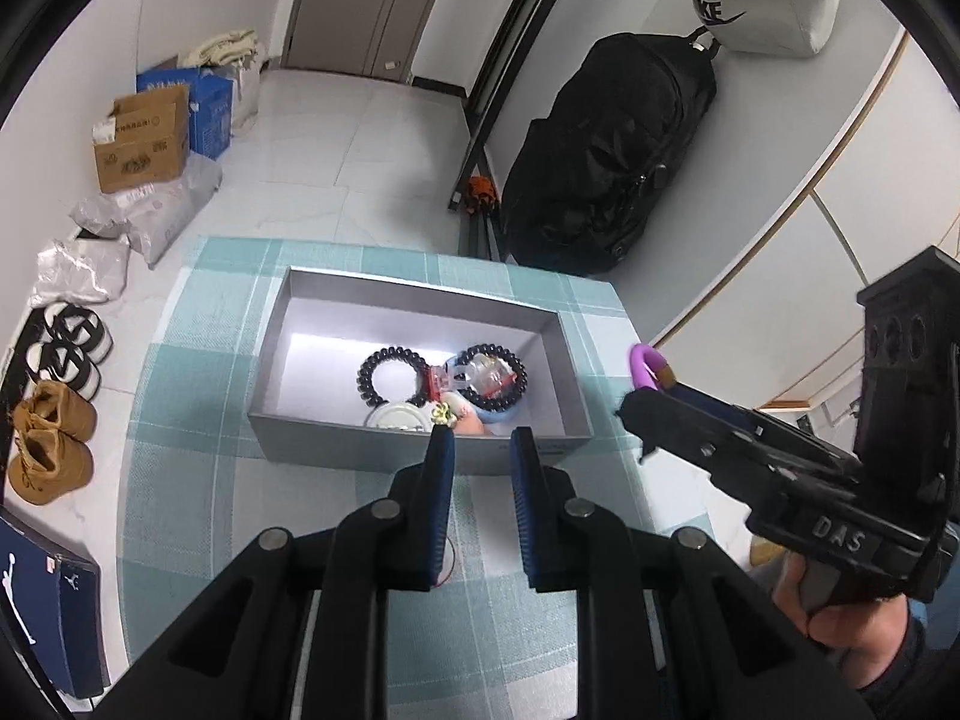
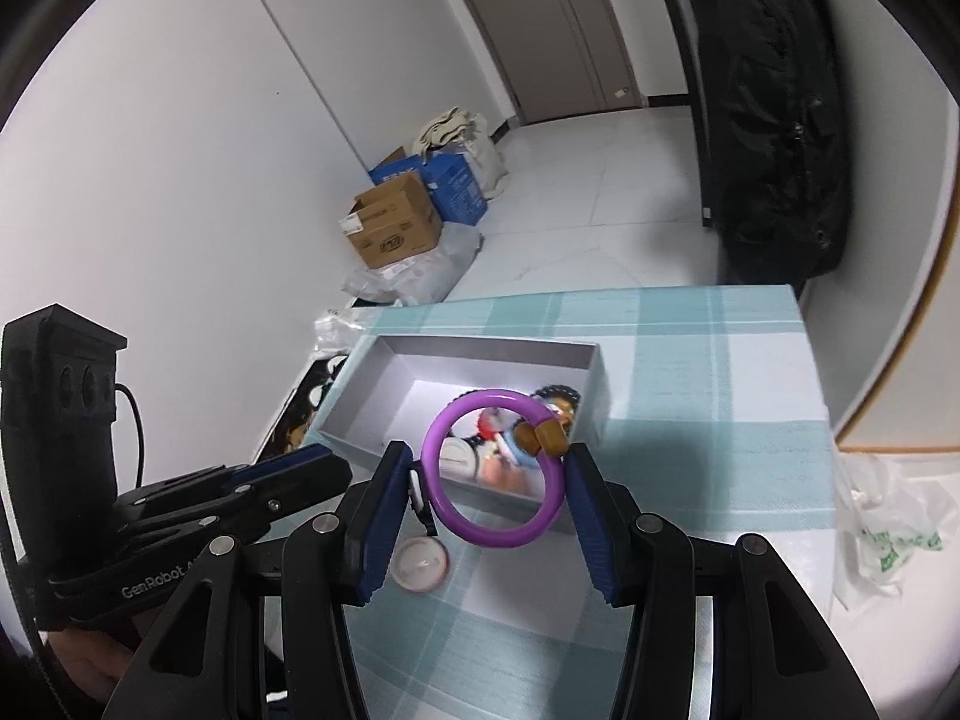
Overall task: Organize jewelry
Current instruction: 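Lower the badge and ring into the grey box and open both grippers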
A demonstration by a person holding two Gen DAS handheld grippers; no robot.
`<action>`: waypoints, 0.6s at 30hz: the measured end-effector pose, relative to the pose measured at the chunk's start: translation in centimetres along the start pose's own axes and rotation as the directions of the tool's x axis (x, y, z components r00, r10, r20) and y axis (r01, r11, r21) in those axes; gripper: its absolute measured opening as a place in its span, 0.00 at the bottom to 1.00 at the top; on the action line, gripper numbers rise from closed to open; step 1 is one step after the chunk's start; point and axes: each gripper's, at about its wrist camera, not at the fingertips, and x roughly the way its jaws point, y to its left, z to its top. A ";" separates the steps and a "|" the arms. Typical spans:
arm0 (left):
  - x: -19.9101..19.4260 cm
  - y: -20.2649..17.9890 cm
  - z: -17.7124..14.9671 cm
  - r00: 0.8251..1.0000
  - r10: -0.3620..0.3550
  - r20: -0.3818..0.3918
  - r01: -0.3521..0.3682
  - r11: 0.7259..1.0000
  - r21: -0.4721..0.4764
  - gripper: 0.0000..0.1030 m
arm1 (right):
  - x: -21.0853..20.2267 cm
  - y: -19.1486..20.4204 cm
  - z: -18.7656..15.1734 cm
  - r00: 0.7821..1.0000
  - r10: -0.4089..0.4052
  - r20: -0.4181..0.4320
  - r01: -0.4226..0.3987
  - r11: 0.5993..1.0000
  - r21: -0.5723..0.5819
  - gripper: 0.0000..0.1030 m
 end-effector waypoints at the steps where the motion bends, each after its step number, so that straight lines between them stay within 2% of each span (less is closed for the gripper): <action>1: 0.1 0.1 -0.3 1.000 0.001 -0.027 0.000 1.000 0.012 0.14 | 0.2 0.0 0.1 1.000 0.007 -0.003 -0.007 1.000 0.003 0.49; 3: 0.0 0.1 -1.0 0.997 0.033 -0.071 -0.030 0.999 0.044 0.14 | 0.4 -0.1 0.1 1.000 0.027 -0.008 -0.027 1.000 0.002 0.49; 5: 0.4 0.2 -1.9 0.993 0.049 -0.110 -0.043 0.997 0.062 0.20 | 0.7 -0.2 0.2 0.999 0.036 -0.012 -0.036 0.999 -0.004 0.49; 7: 1.8 0.5 -2.8 0.985 0.067 -0.161 -0.054 0.995 0.086 0.50 | 0.9 -0.6 0.1 0.999 0.046 -0.015 -0.046 0.999 0.005 0.49; 8: 2.1 0.6 -2.9 0.983 0.072 -0.169 -0.058 0.995 0.085 0.54 | 1.0 -0.8 0.1 0.999 0.049 -0.017 -0.049 0.999 0.015 0.49; 12: 4.4 1.1 -3.4 0.969 0.085 -0.231 -0.072 0.996 0.061 0.55 | 1.0 -1.5 0.0 0.998 0.059 -0.019 -0.058 0.997 0.054 0.49; 15: 5.4 0.4 -3.6 0.959 0.170 -0.229 -0.146 0.982 0.116 0.55 | 0.7 -1.5 0.0 0.998 0.058 -0.010 -0.057 0.997 0.056 0.49; 18: 6.9 0.4 -4.0 0.936 0.242 -0.256 -0.207 0.966 0.154 0.55 | 0.5 -1.6 0.0 0.999 0.051 -0.007 -0.051 0.997 0.053 0.49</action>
